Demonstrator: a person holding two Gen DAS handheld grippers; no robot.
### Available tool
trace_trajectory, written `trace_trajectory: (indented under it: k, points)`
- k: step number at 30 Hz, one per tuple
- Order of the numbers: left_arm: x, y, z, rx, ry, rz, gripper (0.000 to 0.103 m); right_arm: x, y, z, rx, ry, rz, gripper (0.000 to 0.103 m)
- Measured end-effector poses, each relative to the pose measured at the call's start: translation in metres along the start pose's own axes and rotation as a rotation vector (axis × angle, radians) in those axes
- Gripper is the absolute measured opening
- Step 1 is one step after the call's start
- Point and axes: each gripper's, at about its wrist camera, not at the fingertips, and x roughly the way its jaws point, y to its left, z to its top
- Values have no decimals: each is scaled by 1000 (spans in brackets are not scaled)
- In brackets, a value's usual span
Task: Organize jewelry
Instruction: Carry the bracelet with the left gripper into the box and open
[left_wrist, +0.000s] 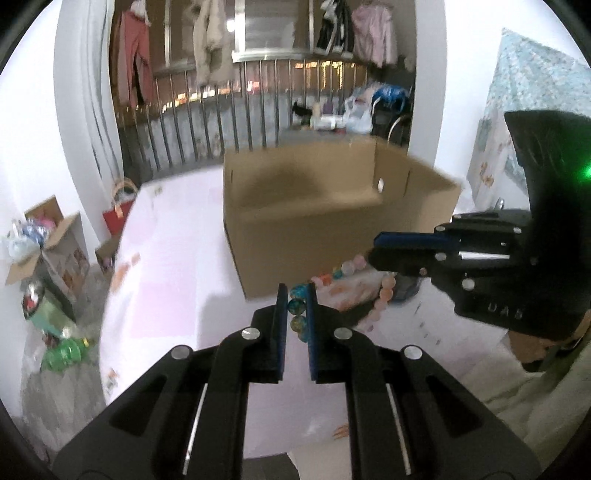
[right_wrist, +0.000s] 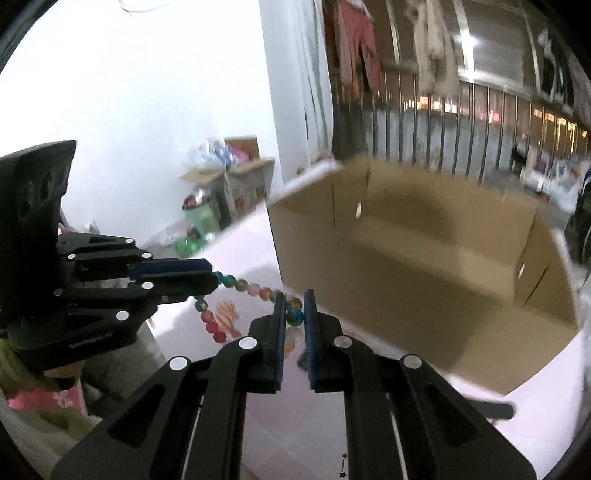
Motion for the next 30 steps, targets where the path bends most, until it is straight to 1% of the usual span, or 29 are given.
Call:
trace_trajectory:
  k: [3,5,8,10,12,15,16,17,18,21,22,24,25,28,29,30]
  points:
    - [-16,-1,30,10,-71,-19,8,-24,1,25,-41,-90,-22,10]
    - [-21,0,57,23,-122,-27,8,-36,-5,48,-49,-145,-29,10]
    - [-18,-1,93,36,-157,-57,8,-36,-28,80,-37,-173,-39,10]
    - [-6,1,117,55,-160,-78,8,-28,-48,99,-15,-159,-41,10]
    - [13,5,137,57,-128,-95,8,-12,-71,115,25,-121,-37,10]
    - [59,19,163,27,-40,-111,8,21,-109,135,101,-44,-23,10]
    - [79,25,169,13,-1,-112,8,37,-126,141,138,-2,-13,10]
    - [97,30,174,6,33,-106,8,46,-133,141,156,24,-8,10]
    - [107,33,176,4,51,-103,8,58,-143,143,181,54,-2,10]
    - [153,44,178,-25,159,-100,8,91,-169,147,248,159,16,10]
    - [169,47,178,-38,204,-98,8,105,-173,143,268,206,18,10]
    - [189,52,174,-40,262,-83,8,124,-180,138,301,267,12,10]
    - [200,53,172,-35,292,-74,8,137,-185,137,319,308,19,10]
    - [222,55,169,-27,360,-53,9,164,-199,134,388,383,47,10]
    - [227,57,169,-29,373,-40,10,172,-203,130,415,405,60,11]
    - [231,57,169,-30,385,-27,17,177,-207,128,438,422,61,11]
